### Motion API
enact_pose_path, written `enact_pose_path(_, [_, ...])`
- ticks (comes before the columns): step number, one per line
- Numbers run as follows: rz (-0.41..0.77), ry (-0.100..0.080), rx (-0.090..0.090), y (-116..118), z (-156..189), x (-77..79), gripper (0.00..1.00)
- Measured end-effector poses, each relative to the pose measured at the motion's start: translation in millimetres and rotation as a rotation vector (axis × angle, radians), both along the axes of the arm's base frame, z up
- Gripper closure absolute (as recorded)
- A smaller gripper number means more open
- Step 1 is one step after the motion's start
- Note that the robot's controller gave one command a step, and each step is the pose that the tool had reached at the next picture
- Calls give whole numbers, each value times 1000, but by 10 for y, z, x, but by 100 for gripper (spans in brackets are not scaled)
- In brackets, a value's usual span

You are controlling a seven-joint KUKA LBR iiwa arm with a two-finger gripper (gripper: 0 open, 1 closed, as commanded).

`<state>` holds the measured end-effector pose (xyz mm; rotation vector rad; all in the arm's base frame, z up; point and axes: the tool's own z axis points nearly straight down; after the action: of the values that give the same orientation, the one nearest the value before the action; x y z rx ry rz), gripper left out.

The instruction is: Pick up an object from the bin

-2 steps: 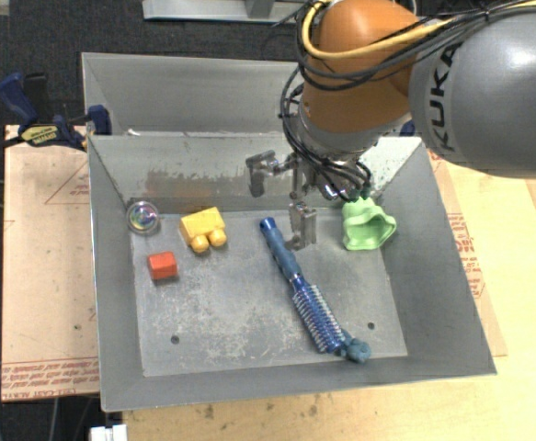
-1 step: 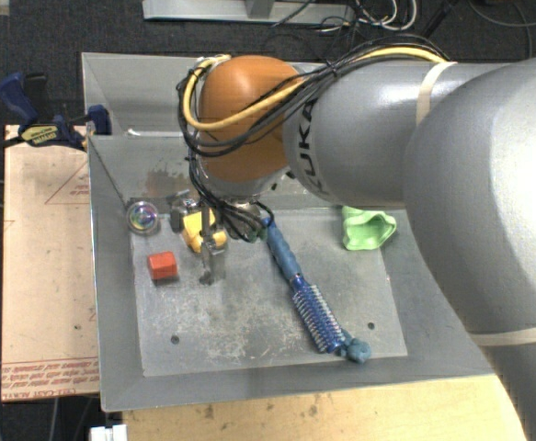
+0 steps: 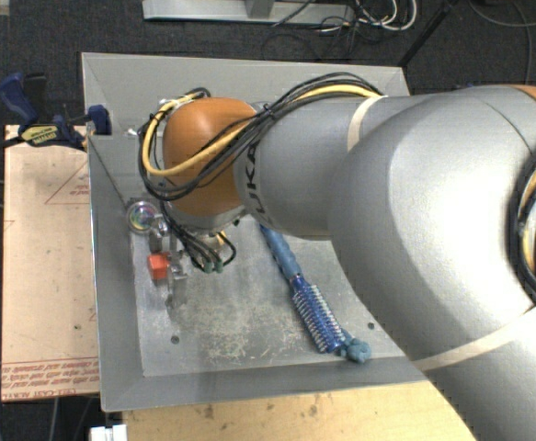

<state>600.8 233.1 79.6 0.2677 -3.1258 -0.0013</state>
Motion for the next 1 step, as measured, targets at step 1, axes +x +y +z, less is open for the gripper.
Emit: enact_pose_path(1, [-2, -5, 1, -5, 24, 17, 100])
